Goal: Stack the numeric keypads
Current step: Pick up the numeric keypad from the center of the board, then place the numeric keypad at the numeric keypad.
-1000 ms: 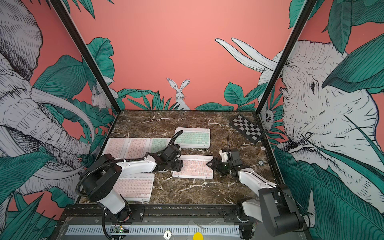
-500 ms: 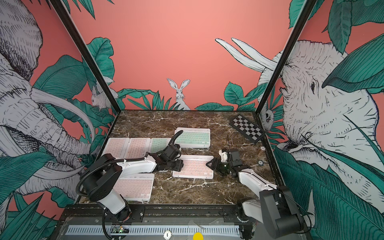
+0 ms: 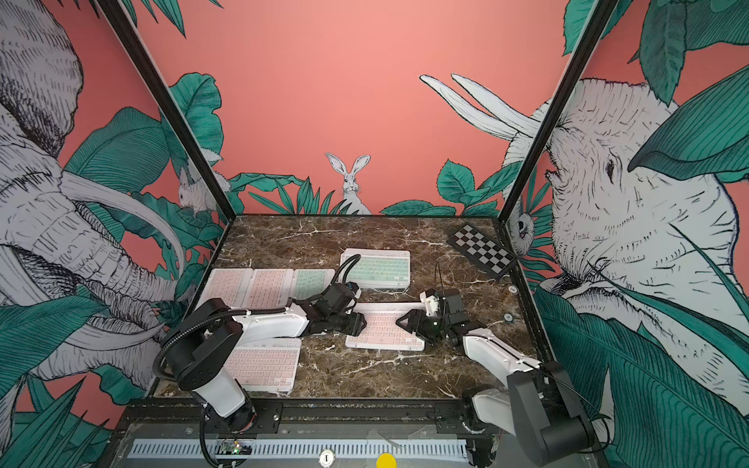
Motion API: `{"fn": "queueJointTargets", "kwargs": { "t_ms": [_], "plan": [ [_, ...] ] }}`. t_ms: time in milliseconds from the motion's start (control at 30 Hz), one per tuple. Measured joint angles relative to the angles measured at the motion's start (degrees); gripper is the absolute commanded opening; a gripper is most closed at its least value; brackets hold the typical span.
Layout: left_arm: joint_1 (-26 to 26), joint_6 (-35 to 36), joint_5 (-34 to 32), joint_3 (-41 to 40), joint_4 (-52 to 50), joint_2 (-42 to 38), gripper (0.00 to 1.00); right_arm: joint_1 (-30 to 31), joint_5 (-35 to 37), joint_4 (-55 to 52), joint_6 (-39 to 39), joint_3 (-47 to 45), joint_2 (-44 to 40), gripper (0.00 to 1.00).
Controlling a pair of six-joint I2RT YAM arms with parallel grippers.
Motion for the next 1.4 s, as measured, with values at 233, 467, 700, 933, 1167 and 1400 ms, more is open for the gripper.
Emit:
{"fn": "queueJointTargets", "kwargs": {
  "t_ms": [233,467,700,933,1167,1400],
  "plan": [
    [-0.20,-0.24,0.04,0.00,-0.04,-0.04,0.63,-0.07,1.14,-3.15,-0.87,0.85,-2.14,0.24],
    [-0.26,-0.61,-1.62,0.66,-1.05,-1.51,0.63,-0.37,-1.31,-3.56,0.11,2.64,-5.25,0.00],
    [-0.72,1.55,-6.12,3.74,-8.26,-4.68,0.64,-0.04,-1.03,-6.93,0.17,5.11,-8.28,0.00],
    [1.51,1.53,-7.02,7.56,-11.69,-10.51,0.65,-0.07,-0.68,-12.61,-0.46,11.89,-8.59,0.00],
    [7.58,0.37,-6.84,13.44,-17.11,-13.97,0.66,-0.33,-2.34,-13.81,-0.83,20.81,-3.98,0.00],
    [13.25,-0.13,-6.56,16.44,-20.81,-14.23,0.67,-1.92,-6.32,-11.69,-1.42,30.47,8.70,0.00]
  ]
}}
